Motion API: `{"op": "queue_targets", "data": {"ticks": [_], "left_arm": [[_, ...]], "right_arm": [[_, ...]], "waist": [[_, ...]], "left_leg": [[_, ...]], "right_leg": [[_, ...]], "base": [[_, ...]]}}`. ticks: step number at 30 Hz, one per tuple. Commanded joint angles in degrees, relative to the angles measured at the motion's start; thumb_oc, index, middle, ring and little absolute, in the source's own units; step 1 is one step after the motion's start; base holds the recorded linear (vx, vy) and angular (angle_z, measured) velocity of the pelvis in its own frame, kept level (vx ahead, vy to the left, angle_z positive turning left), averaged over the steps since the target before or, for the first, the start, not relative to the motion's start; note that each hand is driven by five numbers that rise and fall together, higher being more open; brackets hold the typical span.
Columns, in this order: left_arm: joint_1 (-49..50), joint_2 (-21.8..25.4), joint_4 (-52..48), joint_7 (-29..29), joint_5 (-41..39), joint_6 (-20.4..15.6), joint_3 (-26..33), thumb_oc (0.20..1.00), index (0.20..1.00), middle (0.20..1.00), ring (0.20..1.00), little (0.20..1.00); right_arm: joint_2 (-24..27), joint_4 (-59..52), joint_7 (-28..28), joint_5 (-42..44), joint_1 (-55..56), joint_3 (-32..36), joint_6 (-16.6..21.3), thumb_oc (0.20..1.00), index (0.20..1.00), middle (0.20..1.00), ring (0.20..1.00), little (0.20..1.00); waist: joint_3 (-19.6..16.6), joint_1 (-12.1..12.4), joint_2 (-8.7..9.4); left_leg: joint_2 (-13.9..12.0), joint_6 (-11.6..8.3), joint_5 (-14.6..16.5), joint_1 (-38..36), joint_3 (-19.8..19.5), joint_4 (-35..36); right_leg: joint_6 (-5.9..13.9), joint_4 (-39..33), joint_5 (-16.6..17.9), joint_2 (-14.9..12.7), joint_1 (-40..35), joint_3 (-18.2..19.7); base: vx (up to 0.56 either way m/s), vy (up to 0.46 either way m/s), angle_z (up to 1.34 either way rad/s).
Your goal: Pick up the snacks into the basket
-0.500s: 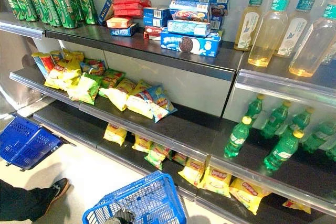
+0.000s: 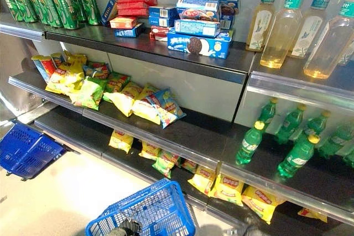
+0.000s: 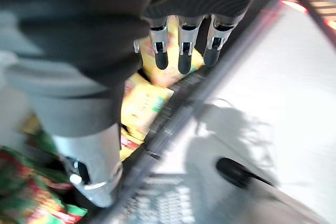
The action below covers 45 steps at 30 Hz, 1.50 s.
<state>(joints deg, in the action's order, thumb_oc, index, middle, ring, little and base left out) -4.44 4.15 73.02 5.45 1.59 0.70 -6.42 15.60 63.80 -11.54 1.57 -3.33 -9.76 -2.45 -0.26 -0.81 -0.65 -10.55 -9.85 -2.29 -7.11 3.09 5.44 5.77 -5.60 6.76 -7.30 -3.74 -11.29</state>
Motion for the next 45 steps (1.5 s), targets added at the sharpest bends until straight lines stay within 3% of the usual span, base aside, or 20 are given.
{"op": "queue_targets", "data": {"ticks": [1,2,6,12,19,33,45], "left_arm": [[-0.87,8.37,1.50,3.90,5.45,0.87,-2.51,0.200,0.200,0.200,0.200,0.200],[1.39,8.30,-1.24,4.01,5.97,0.47,-1.20,0.200,0.200,0.200,0.200,0.200],[4.36,8.41,-1.97,4.16,8.03,-0.27,-0.56,0.200,0.200,0.200,0.200,0.200],[2.61,6.86,-1.71,5.30,9.63,0.45,-1.51,0.200,0.200,0.200,0.200,0.200],[1.89,5.91,-1.64,5.61,10.39,0.71,-1.66,0.200,0.200,0.200,0.200,0.200],[2.35,6.24,-3.91,5.72,12.53,1.17,-3.22,0.200,0.200,0.200,0.200,0.200],[-4.51,10.74,-11.44,10.95,13.01,0.78,-7.37,0.200,0.200,0.200,0.200,0.200]], "right_arm": [[3.69,-15.01,-3.89,3.19,-0.38,6.05,3.82,1.000,1.000,1.000,1.000,1.000],[4.05,-23.36,-3.33,2.65,5.45,9.00,4.65,1.000,1.000,1.000,1.000,1.000],[3.10,-33.25,-4.00,5.40,11.33,15.07,7.22,1.000,1.000,1.000,1.000,1.000],[1.60,-49.93,-4.02,6.26,15.32,18.00,10.09,1.000,1.000,1.000,1.000,1.000],[1.59,-59.48,-3.71,4.82,17.30,19.40,10.94,1.000,1.000,1.000,1.000,1.000],[4.90,-53.94,-8.16,2.07,9.79,19.47,9.17,1.000,1.000,1.000,1.000,1.000],[11.66,-38.65,-10.82,4.01,-8.34,11.50,8.23,1.000,1.000,1.000,1.000,1.000]], "waist": [[3.87,-0.30,-0.14],[4.32,-0.71,-0.33],[4.65,-1.40,-0.99],[4.72,-2.54,-1.32],[4.69,-2.87,-1.22],[5.62,-1.85,-1.50],[12.96,-0.45,-2.42]], "left_leg": [[6.87,5.20,2.04,0.27,2.37,-0.44],[6.92,5.30,1.75,0.59,2.48,-0.44],[6.83,5.33,1.79,0.59,2.72,-0.44],[6.65,5.20,2.33,0.50,3.38,-0.44],[6.63,5.25,1.80,0.82,3.45,-0.44],[6.80,5.46,2.56,0.75,3.48,-0.44],[7.27,5.63,-0.65,8.08,3.44,-0.44]], "right_leg": [[2.38,2.22,-3.20,-0.21,-0.67,3.27],[2.39,2.41,-2.99,-0.30,-0.22,3.40],[2.47,2.35,-3.11,-0.25,-0.10,3.52],[2.64,2.05,-3.34,-0.09,-0.05,3.90],[2.47,2.08,-2.91,-0.25,0.16,3.89],[2.73,1.37,-2.79,-0.26,0.30,4.06],[3.09,1.78,0.58,-0.69,8.48,4.91]], "base": [[-0.07,0.004,0.00],[-0.07,0.013,0.06],[-0.02,0.010,-0.03],[-0.01,0.004,-0.10],[0.00,0.000,0.00],[0.00,0.000,0.00],[-0.13,0.006,-0.05]]}}
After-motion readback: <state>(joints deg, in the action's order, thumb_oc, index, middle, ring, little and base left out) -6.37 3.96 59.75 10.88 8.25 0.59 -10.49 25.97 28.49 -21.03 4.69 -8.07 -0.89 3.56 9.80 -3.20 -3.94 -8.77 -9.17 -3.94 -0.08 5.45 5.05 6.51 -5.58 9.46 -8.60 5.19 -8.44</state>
